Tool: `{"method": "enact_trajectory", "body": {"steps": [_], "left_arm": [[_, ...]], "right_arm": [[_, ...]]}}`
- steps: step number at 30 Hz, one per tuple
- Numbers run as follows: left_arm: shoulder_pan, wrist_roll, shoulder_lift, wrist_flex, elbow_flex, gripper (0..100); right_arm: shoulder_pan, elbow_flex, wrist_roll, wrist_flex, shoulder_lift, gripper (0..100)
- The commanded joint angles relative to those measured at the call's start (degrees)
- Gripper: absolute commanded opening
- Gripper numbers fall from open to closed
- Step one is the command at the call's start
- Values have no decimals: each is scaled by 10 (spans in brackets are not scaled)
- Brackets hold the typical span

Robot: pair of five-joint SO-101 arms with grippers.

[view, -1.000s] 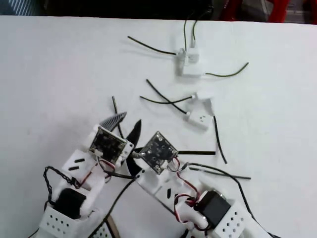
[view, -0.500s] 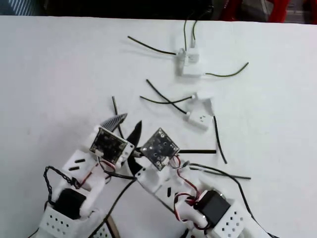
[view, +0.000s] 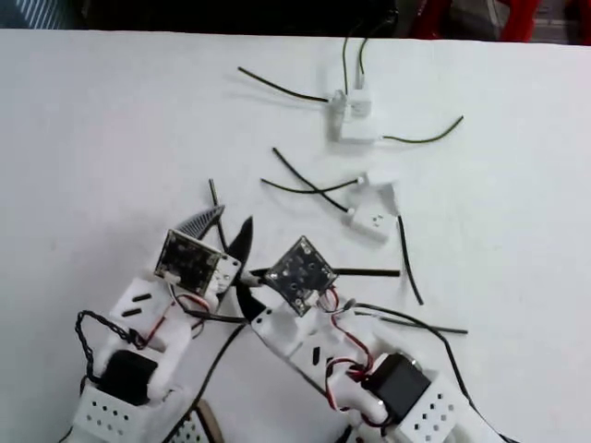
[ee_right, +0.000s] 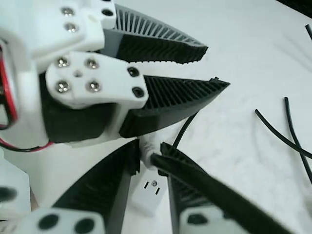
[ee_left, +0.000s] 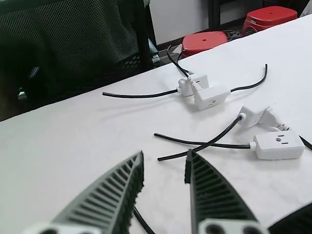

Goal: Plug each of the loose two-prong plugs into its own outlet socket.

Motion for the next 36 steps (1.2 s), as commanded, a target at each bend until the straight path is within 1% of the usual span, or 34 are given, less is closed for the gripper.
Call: {"method": "enact_trajectory", "body": {"steps": [1, 8, 21, 25, 31, 36], "left_arm": [[-9, 4, 4, -6, -4, 155], [-5, 4, 5, -5, -2, 155], [0, 4, 4, -10, -5, 155], [15, 2, 3, -11, -6, 155], [15, 2, 3, -7, -23, 155], [15, 2, 3, -7, -24, 214]], "right_arm": [[7, -16, -4, -17, -30, 17], [7, -11, -4, 12, -99, 17], [7, 11, 1, 10, -99, 16], [-13, 16, 1, 14, -99, 16], [-14, 18, 2, 14, -98, 16], [-14, 40, 16, 9, -98, 16]]}}
